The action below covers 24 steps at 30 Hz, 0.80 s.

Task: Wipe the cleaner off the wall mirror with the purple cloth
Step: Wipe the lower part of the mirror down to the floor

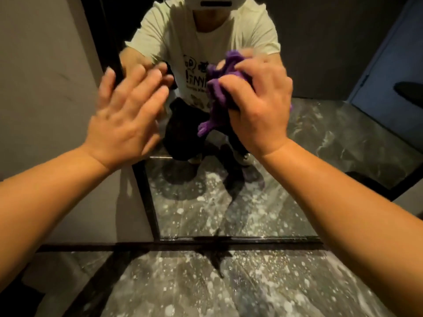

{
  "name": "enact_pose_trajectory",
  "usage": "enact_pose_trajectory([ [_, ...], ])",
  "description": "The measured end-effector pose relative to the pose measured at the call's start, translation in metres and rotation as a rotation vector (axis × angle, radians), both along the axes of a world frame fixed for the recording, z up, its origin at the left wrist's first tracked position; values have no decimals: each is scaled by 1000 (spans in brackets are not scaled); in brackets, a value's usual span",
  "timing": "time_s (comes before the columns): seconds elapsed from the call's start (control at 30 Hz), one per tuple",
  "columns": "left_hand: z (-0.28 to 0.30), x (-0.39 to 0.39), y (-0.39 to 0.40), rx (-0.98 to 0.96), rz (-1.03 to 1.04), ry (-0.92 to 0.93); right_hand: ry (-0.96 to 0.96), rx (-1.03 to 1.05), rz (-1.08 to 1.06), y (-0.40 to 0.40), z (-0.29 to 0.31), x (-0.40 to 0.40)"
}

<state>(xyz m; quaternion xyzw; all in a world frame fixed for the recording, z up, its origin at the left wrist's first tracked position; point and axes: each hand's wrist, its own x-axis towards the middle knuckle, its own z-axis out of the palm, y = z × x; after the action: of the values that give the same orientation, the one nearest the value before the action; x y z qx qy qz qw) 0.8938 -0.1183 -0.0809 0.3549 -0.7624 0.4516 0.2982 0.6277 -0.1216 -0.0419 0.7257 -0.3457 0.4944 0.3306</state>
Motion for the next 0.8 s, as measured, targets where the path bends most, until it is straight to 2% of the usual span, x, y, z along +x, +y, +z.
enact_pose_trajectory([
  [0.03,13,0,-4,-37,30,61,133,28,-76,0,-4,10],
  [0.1,34,-3,-13,-98,94,129,494,171,-108,-1,-55,21],
  [0.17,43,-7,-20,-132,138,129,935,253,26,1,-129,15],
  [0.23,42,-8,-24,-122,154,138,1208,246,114,-2,-173,-2],
  [0.3,40,-8,-24,-96,174,157,1242,192,181,-5,-166,-1],
  [0.33,39,-8,-23,-87,172,156,1174,110,197,-6,-146,5],
  [0.47,42,-11,-22,-85,130,153,598,-146,123,-17,-39,32],
  [0.5,42,-12,-21,-72,110,165,578,-143,98,-12,-37,36],
  [0.6,43,-14,-18,-43,89,194,1008,17,123,-16,-114,38],
  [0.63,42,-16,-17,-28,92,203,1135,21,237,-23,-147,35],
  [0.67,40,-17,-16,-15,101,209,1197,126,328,-25,-170,32],
  [0.7,39,-19,-16,-1,106,216,1344,206,312,-21,-186,28],
  [0.73,38,-21,-15,15,112,224,1399,217,297,-16,-195,22],
  [0.77,38,-23,-15,30,115,227,1386,213,204,-5,-190,14],
  [0.8,37,-25,-13,39,123,234,1333,258,219,0,-182,1],
])
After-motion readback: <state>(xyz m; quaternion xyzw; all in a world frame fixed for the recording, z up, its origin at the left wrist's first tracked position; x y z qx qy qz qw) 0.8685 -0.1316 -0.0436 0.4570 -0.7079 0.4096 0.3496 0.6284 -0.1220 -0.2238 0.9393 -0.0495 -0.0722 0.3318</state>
